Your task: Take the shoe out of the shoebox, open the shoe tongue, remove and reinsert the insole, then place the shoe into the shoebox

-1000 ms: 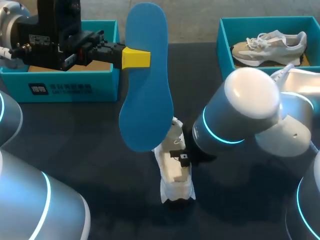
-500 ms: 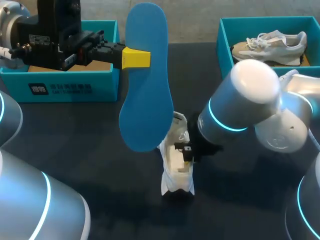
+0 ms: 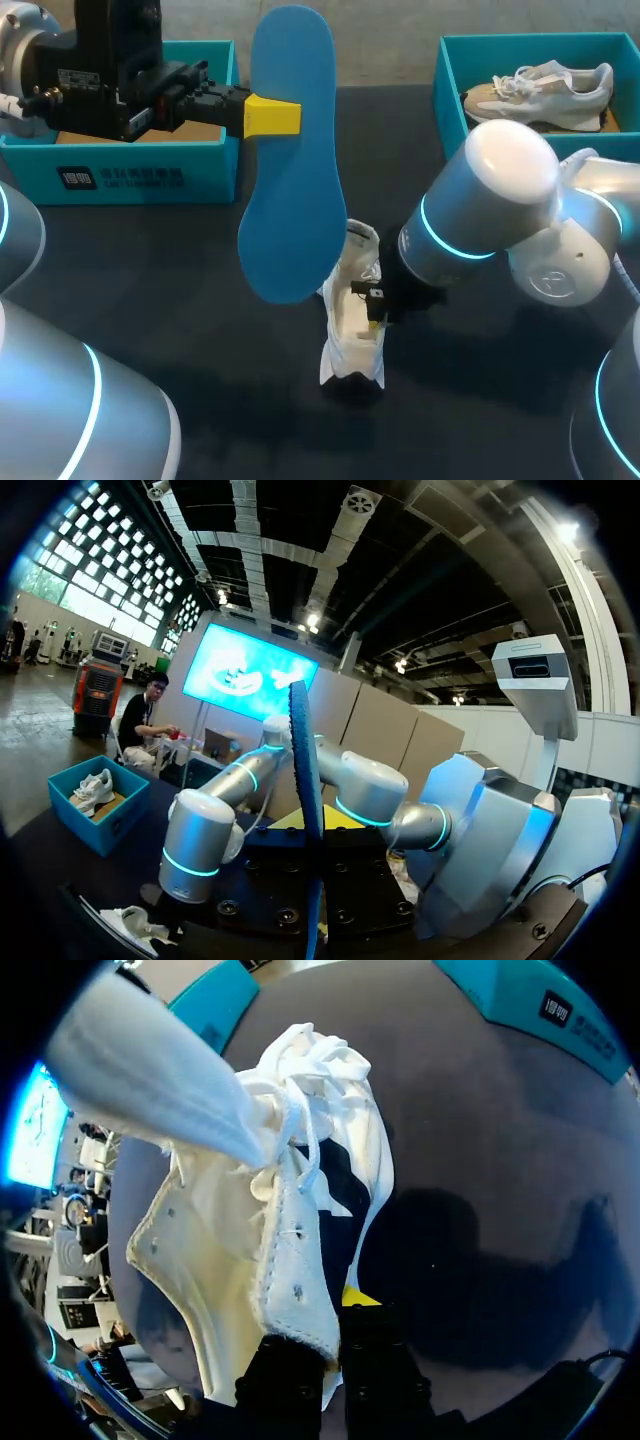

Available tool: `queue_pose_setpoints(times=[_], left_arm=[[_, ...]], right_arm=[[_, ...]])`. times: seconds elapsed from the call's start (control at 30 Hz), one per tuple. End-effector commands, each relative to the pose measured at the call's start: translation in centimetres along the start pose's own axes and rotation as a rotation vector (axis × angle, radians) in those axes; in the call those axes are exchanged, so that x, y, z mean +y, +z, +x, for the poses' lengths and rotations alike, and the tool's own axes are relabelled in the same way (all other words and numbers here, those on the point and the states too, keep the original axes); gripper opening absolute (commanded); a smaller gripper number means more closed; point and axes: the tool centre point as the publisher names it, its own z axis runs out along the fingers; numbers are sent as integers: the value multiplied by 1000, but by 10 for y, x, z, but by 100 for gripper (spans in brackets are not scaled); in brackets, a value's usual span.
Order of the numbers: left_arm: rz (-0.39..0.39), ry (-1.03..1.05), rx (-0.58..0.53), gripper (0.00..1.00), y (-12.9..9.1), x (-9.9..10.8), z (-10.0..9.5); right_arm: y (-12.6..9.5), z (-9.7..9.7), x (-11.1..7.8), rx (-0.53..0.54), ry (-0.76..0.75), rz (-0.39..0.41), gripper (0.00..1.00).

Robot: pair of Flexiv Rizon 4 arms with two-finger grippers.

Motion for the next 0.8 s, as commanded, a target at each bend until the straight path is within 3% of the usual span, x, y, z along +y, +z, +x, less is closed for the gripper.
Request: queue_pose_setpoints(times=[0.03, 0.47, 0.53, 0.57, 0.6, 0.8], left_arm=[[-3, -1, 1, 0, 1, -1, -1], [-3, -1, 1, 0, 1, -1, -1], [-3, -1, 1, 0, 1, -1, -1], [-3, -1, 1, 0, 1, -1, -1], [-3, -1, 1, 0, 1, -1, -1], [-3, -1, 1, 0, 1, -1, -1]], right_arm=[[6, -2, 3, 2, 15, -1, 0], [17, -7, 4, 8, 52, 7, 0], [16, -8, 3, 11, 55, 4, 44], [15, -8, 3, 12, 56, 2, 78], [14, -8, 2, 11, 57, 0, 100], [5, -1, 0, 23, 43, -12, 100]])
